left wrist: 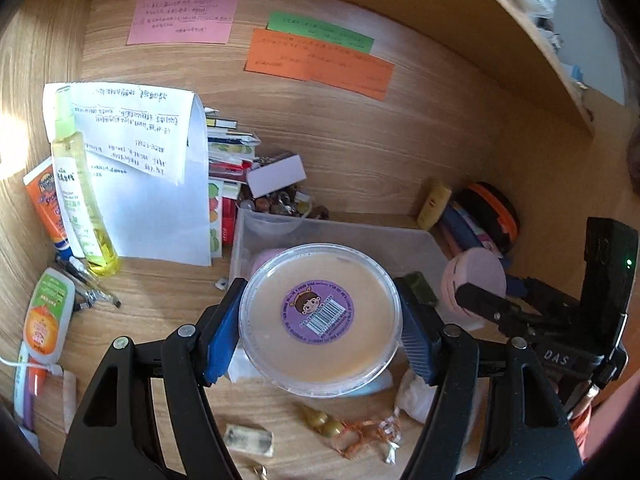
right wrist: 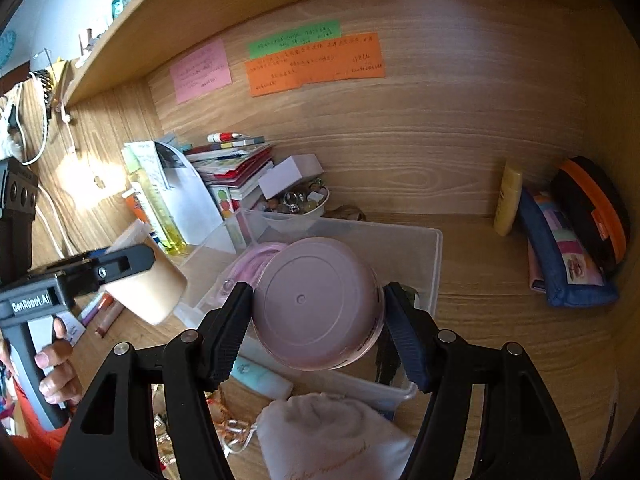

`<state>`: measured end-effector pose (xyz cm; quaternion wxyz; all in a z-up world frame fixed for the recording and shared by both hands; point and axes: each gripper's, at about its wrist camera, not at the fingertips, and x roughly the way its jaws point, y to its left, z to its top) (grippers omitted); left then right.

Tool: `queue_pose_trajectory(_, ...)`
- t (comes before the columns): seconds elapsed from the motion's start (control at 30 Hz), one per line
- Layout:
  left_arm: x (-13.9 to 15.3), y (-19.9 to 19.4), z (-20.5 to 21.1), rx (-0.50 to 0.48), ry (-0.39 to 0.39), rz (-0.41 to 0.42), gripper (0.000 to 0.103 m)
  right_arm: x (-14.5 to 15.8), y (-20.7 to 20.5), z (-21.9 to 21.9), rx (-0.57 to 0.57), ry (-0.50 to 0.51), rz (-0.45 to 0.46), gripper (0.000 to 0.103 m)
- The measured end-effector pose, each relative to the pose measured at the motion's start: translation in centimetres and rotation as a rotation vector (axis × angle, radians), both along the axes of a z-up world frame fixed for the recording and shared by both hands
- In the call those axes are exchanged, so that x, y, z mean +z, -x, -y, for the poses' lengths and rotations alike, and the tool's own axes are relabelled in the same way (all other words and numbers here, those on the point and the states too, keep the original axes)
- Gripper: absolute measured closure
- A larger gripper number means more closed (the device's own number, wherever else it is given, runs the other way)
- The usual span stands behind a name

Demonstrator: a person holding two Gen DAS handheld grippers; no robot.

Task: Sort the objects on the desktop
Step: 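Place cream tub and pink compact into the clear box and release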

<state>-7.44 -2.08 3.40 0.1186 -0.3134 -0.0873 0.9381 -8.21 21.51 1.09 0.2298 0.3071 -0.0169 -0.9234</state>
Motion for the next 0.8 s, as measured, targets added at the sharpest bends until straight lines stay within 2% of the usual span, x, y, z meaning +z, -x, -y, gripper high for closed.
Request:
queue_pose_trajectory(0.17, -1.0, 2.2, 0.0, 0.022, 0.019, 0.033, 0.033, -1.2, 1.6, 0.3, -0.004, -0.006, 0.041, 0.040)
queue_pose_trajectory(0.43, -2.1, 3.8, -0.6, 0.039, 0.063, 0.024, 0.033, -3.0, 3.5, 1.0, -0.005, -0.026, 0.089, 0.040)
queue_pose_trajectory(0.8, -5.0, 6.2, -1.0, 0.002, 0.078, 0.131, 0.033, -4.9, 4.1, 1.9, -0.005, -0.088, 0.113, 0.040)
